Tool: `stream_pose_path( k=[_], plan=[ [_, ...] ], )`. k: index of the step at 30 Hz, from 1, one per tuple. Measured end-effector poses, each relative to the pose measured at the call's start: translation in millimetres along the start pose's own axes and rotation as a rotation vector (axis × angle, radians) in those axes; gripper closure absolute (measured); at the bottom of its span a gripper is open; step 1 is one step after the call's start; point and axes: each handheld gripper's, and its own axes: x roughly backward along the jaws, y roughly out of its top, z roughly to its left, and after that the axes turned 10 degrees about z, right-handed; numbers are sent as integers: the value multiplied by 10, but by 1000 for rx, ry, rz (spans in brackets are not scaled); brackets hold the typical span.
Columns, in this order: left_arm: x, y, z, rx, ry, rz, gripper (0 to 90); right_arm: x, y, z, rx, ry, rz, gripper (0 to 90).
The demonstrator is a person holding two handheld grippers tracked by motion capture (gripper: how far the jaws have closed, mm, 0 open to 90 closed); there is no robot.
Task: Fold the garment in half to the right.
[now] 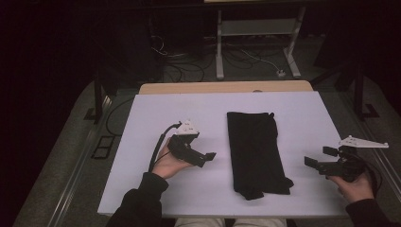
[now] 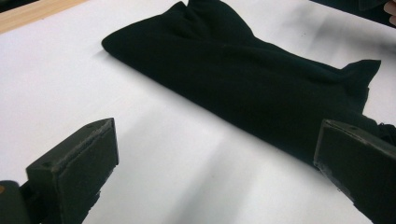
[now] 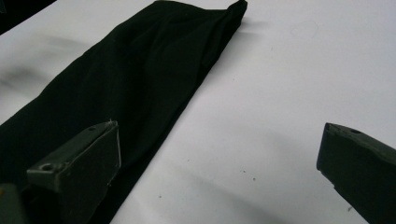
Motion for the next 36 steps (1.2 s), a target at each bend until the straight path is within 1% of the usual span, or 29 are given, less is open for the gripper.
stream_pose_path(
  k=[2, 12, 20, 23, 29, 33, 36],
  plan=[
    [24, -24, 20, -1, 6, 5, 0, -4, -2, -4, 2, 0, 0, 0],
    [160, -161, 95, 27, 24, -7, 0, -10, -4, -4, 1, -2, 3, 0],
    [239, -315, 151, 50, 35, -9, 0, -17, -6, 1, -2, -2, 10, 0],
    [265, -374, 176, 64, 36, -22, 0, -24, -9, 2, -2, -1, 13, 0],
    [346, -483, 221, 79, 50, -31, 0, -44, -11, 10, 3, 0, 21, 0],
    [409, -574, 244, 89, 51, -46, 0, -50, -12, 12, 5, 1, 22, 0],
    [458, -648, 256, 95, 58, -43, 0, -55, -11, 19, 9, 0, 24, 0]
  ],
)
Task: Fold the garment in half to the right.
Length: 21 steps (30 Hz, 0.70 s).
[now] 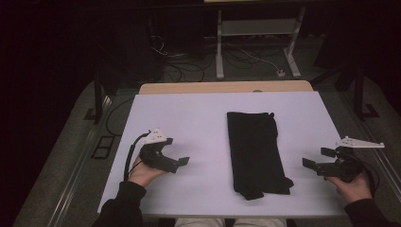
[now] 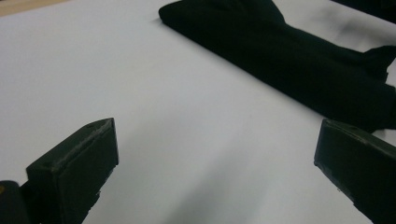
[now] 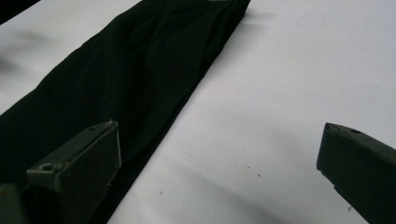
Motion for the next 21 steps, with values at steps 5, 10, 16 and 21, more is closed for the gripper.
stream_pose_path(
  k=[5, 10, 16, 21],
  plan=[
    [122, -111, 67, 25, 13, -32, 0, -14, 2, 8, 5, -2, 7, 0],
    [251, -206, 128, 70, 12, -82, 0, -23, 1, 16, 9, -4, 12, 0],
    [368, -352, 192, 94, 38, -101, 0, -35, 1, 19, 10, -5, 16, 0],
    [455, -517, 245, 110, 74, -115, 0, -49, 12, 22, 20, -7, 17, 0]
  ],
)
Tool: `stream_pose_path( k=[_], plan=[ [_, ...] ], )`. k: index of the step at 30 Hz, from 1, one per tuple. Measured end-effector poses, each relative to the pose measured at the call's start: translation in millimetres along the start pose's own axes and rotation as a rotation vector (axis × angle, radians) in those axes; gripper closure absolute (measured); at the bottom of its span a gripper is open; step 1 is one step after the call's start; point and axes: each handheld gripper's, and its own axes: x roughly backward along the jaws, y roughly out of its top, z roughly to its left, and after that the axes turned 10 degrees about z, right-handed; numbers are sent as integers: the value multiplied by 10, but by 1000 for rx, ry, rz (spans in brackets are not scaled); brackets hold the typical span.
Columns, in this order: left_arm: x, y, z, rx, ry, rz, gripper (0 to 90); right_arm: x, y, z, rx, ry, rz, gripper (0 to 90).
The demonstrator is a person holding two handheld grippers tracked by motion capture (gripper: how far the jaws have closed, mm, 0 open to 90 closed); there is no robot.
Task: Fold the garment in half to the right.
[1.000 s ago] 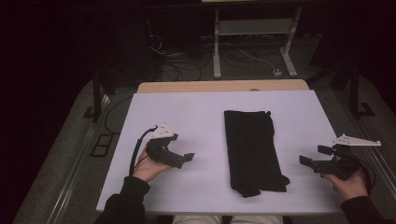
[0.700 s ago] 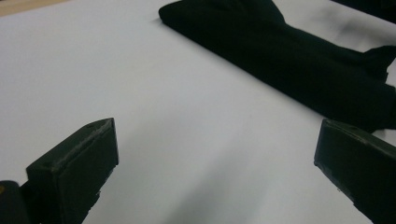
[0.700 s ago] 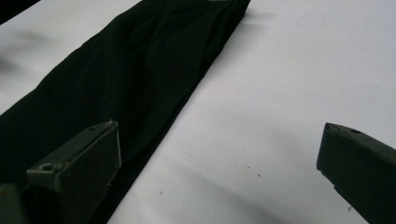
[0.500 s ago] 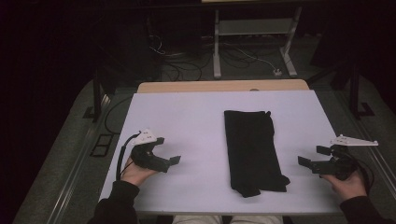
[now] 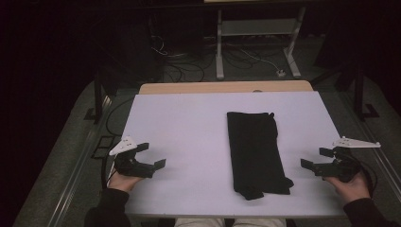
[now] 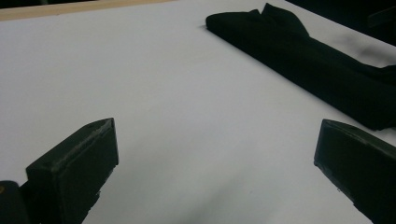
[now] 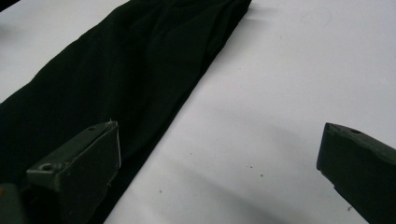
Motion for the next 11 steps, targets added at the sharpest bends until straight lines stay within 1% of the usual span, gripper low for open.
stream_pose_path(
  k=[3, 7, 9, 11],
  plan=[
    [50, -59, 44, 7, 32, 6, 0, -24, 11, 8, 7, 2, 9, 0],
    [102, -152, 149, 57, 68, 21, 0, -52, 34, 24, 17, 7, 15, 0],
    [120, -187, 186, 81, 74, 26, 0, -71, 48, 31, 22, 10, 18, 0],
    [129, -204, 194, 84, 83, 37, 0, -91, 62, 38, 27, 11, 23, 0]
  ],
)
